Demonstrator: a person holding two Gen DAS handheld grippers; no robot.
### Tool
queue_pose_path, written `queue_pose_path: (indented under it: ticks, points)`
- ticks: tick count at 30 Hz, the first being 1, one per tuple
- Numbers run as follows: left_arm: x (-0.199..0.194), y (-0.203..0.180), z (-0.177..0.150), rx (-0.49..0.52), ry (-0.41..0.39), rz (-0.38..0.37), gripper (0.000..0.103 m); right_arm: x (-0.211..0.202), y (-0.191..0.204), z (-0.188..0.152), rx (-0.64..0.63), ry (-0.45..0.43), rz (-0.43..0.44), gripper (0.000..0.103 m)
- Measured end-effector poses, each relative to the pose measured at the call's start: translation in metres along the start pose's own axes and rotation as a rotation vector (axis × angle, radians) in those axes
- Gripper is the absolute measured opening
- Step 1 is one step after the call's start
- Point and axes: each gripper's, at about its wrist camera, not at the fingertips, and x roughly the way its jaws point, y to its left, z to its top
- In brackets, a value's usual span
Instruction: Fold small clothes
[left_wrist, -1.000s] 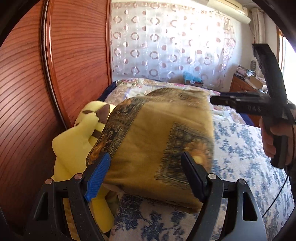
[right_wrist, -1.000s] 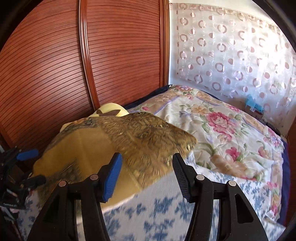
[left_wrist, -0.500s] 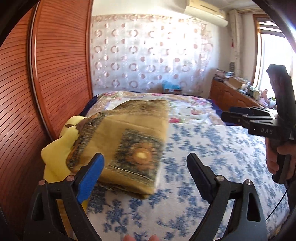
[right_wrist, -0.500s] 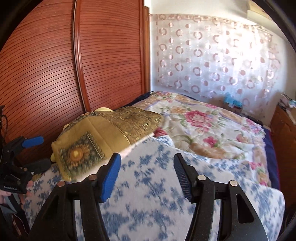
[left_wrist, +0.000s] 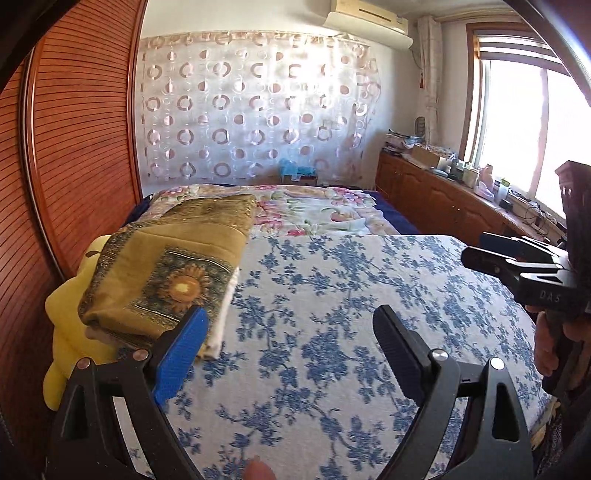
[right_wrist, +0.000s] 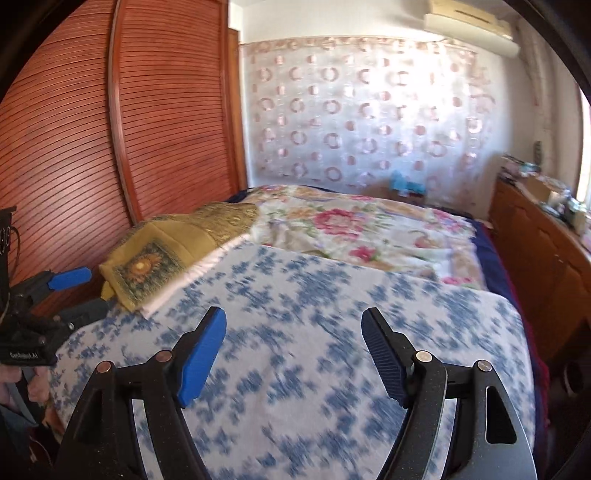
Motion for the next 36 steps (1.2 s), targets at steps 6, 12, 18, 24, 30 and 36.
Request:
queue_pose_path:
  ticks: [6, 12, 18, 24, 30, 36]
  points:
    - [-0.013, -0.022, 0.002, 0.011, -0.014, -0.001, 0.091, -0.054, -0.006, -0.021, 0.086, -0.017, -0.06, 0.077]
    - [-0.033, -0.039, 0.018, 0.022, -0.05, -0.007, 0.091, -0.104, -0.009, -0.019, 0.118, -0.071, -0.122, 0.077]
    - [-0.058, -0.051, 0.036, 0.039, -0.103, 0.002, 0.091, -0.143, -0.003, -0.015, 0.136, -0.139, -0.165, 0.077]
    - [-0.074, -0.06, 0.045, 0.059, -0.135, 0.005, 0.091, -0.165, 0.001, -0.02, 0.148, -0.177, -0.177, 0.077]
    - [-0.079, -0.062, 0.048, 0.062, -0.148, 0.007, 0.091, -0.159, 0.0, -0.023, 0.155, -0.185, -0.185, 0.077]
    - [-0.08, -0.062, 0.047, 0.062, -0.147, 0.007, 0.091, -0.149, -0.003, -0.023, 0.152, -0.183, -0.191, 0.077]
